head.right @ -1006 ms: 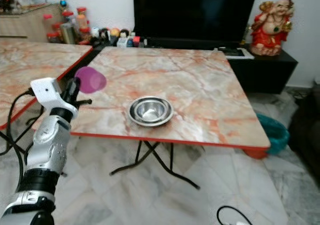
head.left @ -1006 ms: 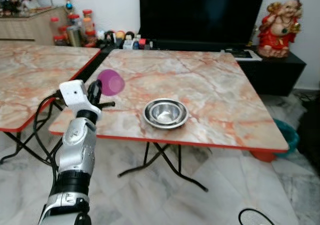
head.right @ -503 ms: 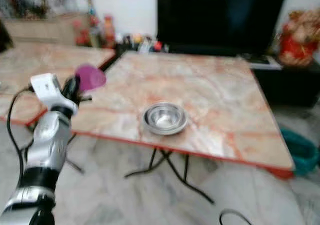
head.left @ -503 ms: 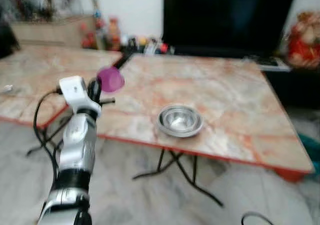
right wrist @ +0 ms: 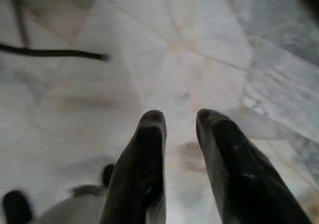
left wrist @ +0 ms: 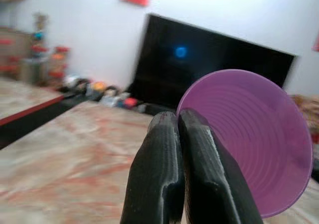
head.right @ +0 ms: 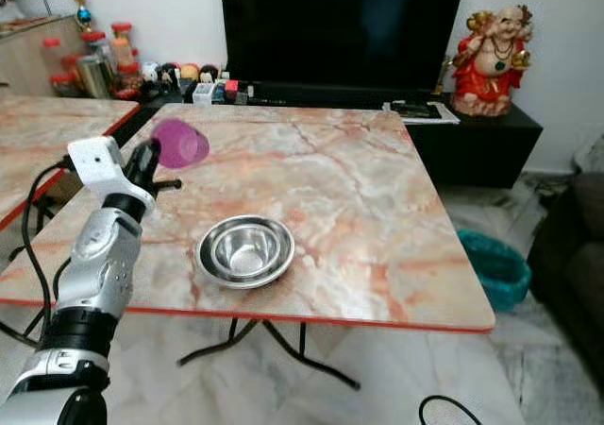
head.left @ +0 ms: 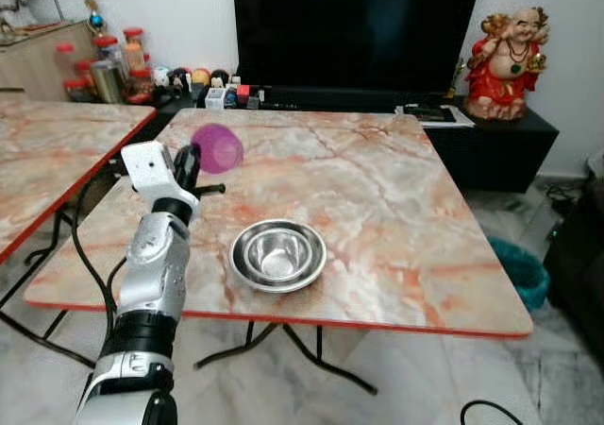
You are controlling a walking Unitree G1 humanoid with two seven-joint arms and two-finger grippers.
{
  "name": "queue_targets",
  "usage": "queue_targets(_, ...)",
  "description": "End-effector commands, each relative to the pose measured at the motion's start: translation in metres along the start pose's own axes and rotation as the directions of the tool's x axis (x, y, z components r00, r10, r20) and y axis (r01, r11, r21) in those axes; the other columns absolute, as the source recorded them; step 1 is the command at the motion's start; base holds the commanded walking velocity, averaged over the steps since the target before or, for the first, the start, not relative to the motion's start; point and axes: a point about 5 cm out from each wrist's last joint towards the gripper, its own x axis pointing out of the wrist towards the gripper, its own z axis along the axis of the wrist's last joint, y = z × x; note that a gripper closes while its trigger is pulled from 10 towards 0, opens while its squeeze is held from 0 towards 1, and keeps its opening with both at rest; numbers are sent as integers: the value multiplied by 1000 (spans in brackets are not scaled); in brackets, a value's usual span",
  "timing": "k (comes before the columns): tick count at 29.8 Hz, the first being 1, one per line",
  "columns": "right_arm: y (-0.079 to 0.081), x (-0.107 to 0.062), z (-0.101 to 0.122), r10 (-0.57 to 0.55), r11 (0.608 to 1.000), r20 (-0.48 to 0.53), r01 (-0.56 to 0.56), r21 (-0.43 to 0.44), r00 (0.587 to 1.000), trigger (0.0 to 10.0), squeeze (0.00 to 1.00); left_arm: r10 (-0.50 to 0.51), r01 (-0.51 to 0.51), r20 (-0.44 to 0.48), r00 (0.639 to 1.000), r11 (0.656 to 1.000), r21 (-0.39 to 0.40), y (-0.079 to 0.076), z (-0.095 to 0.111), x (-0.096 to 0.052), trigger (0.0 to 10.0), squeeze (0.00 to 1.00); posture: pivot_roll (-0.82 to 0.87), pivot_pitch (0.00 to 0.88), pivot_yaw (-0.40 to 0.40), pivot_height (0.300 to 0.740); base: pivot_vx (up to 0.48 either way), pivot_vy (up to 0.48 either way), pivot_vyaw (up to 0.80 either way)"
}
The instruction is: Setting the table
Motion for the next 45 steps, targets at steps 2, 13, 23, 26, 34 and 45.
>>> queue_targets(2,-6,0,2,-13,1000,4,13,0,1000,10000,0,-4,4,-10,1000,1000,-19,-3,-1,2,10000,0,-11,0,-39,740,0,0,0)
queue_targets(13,-5,-1,-1,-14,1000,-4,14,4,1000,10000,0,40,-63,-146,989,985,-159,-2,-7,14,10000,0,-8,0,-32,740,0,0,0)
queue_targets(23,-1,-1,-3,-8,1000,-9,9,8,1000,10000,0,63,-160,-347,936,952,-261,-18,-23,35,10000,0,-20,0,-20,740,0,0,0)
queue_targets(26,-1,-1,-4,-12,1000,-9,12,16,1000,10000,0,82,-174,-384,920,961,-213,-21,-27,37,10000,0,-28,0,-13,740,0,0,0)
queue_targets(34,-2,-3,-8,-17,999,-15,17,27,1000,10000,0,210,-262,-450,868,964,-54,-13,-33,37,10000,0,-33,0,-9,740,0,0,0)
queue_targets(45,-6,-4,-11,-24,999,-17,24,28,1000,10000,0,234,-289,-490,840,956,-39,-14,-40,36,10000,0,-43,0,-15,740,0,0,0)
